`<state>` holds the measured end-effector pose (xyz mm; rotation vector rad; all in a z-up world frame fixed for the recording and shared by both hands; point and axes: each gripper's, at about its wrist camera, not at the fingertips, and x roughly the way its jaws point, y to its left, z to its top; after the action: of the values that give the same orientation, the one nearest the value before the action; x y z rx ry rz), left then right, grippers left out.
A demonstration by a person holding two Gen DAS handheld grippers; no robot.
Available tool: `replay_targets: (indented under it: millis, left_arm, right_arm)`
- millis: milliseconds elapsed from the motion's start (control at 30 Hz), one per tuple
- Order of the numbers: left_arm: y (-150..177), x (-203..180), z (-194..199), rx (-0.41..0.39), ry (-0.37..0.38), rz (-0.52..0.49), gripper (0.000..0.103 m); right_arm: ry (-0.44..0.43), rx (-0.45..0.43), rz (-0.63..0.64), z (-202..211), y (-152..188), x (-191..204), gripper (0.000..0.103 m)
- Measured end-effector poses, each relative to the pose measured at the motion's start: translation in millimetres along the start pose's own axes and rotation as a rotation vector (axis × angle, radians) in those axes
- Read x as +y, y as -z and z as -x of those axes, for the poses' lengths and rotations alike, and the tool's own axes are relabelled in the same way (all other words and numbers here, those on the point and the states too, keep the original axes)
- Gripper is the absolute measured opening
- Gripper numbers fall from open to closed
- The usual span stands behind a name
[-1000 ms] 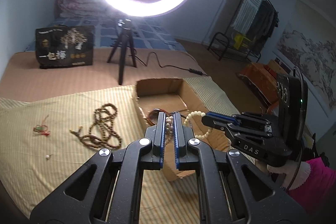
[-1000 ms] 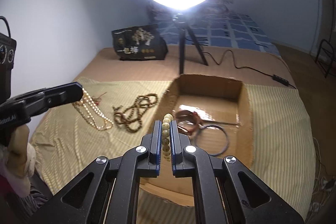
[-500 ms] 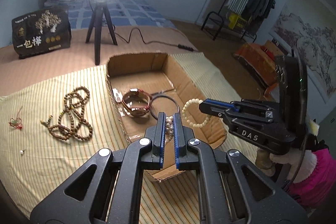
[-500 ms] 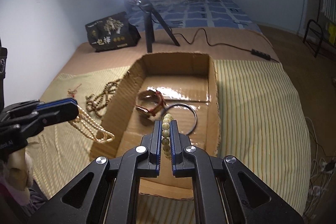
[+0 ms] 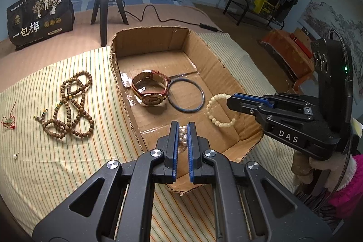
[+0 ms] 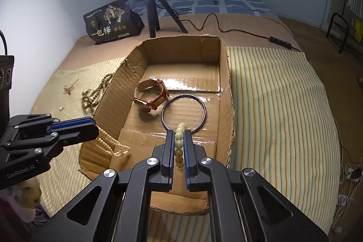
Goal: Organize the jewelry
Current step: 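Carry necklace and bracelet into the cardboard box and open both tools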
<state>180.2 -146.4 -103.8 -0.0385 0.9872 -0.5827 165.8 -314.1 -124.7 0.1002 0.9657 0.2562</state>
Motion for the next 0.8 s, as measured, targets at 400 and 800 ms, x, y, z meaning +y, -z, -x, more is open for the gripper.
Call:
replay_targets:
  millis: [400, 800]
  left_arm:
    - [0.9, 4.5, 7.5, -0.005, -0.011, 0.003, 0.005]
    - [5.7, 29.9, 36.6, -0.049, -0.065, 0.021, 0.006]
  right_arm:
    - [0.011, -0.026, -0.042, 8.0, -6.0, -2.0, 0.021]
    - [-0.007, -0.070, -0.052, 16.2, -20.9, 19.3, 0.043]
